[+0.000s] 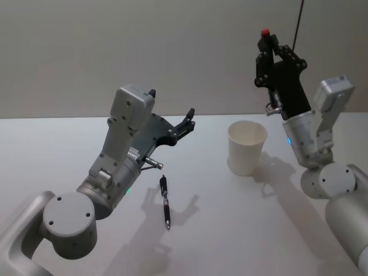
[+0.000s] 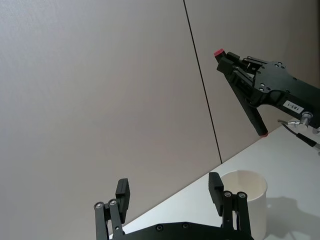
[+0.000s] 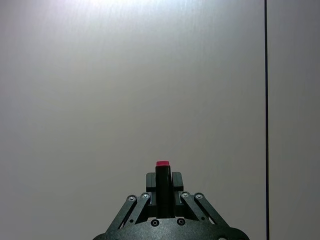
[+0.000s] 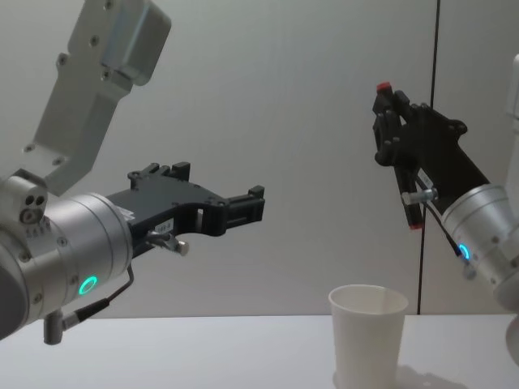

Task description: Place the pen into the pen holder.

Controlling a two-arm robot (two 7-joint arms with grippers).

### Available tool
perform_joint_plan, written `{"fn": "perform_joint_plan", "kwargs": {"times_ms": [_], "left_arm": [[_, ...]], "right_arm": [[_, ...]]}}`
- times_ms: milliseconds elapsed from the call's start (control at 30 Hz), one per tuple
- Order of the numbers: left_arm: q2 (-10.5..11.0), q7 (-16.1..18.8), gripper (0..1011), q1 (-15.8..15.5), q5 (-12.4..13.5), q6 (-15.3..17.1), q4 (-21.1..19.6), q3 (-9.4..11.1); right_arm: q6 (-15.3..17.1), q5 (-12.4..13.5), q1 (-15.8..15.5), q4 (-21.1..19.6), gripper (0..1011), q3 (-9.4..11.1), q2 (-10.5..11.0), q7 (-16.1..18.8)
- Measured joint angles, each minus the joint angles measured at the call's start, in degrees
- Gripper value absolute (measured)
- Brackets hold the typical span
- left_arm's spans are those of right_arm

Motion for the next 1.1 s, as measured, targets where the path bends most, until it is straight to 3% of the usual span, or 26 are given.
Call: {"fn": "perform_joint_plan", "kwargs": {"times_ms": [467,1100], "left_arm": [[0.0,0.0,1004,0.0,0.0,0.0,0.0,0.0],[0.0,0.0,1004,0.0,0.0,0.0,0.0,0.0]], "right_arm": [[-5.42,3.77,4.35,10.48,172,1.48,-0.97,4.08],[-9.23,8.32,8.3,21.5,172,2.59,-2.64,9.32]]}}
